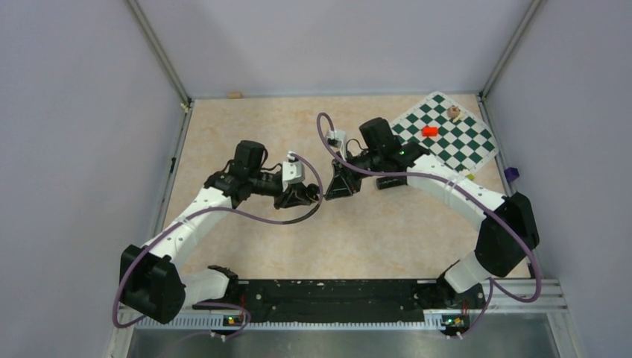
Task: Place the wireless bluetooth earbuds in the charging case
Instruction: Place the earbud in the charging case.
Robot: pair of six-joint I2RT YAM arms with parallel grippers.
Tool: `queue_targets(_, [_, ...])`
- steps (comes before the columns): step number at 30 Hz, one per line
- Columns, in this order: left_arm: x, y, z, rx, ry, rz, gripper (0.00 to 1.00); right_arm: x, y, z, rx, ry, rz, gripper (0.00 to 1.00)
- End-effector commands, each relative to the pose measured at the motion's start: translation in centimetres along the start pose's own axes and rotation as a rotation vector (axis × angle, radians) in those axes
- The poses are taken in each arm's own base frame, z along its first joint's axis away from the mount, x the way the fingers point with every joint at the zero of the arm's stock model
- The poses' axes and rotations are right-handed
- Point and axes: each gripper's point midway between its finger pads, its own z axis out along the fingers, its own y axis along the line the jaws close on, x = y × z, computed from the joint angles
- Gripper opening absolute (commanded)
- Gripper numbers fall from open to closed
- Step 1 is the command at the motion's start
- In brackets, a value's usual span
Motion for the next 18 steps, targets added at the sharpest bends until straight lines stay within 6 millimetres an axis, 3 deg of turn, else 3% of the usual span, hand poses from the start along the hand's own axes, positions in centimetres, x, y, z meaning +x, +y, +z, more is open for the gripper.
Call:
queue_targets(1, [-0.2, 0.1, 0.3, 0.002, -0.012, 0.036, 0.00, -0.4, -0.1, 0.2, -0.009, -0.022, -0.001, 0.00])
queue_targets(18, [0.1, 0.2, 0.6, -0.003, -0.008, 0.019, 0.00, 0.9, -0.2, 1.7, -0.023, 0.020, 0.017, 0.00])
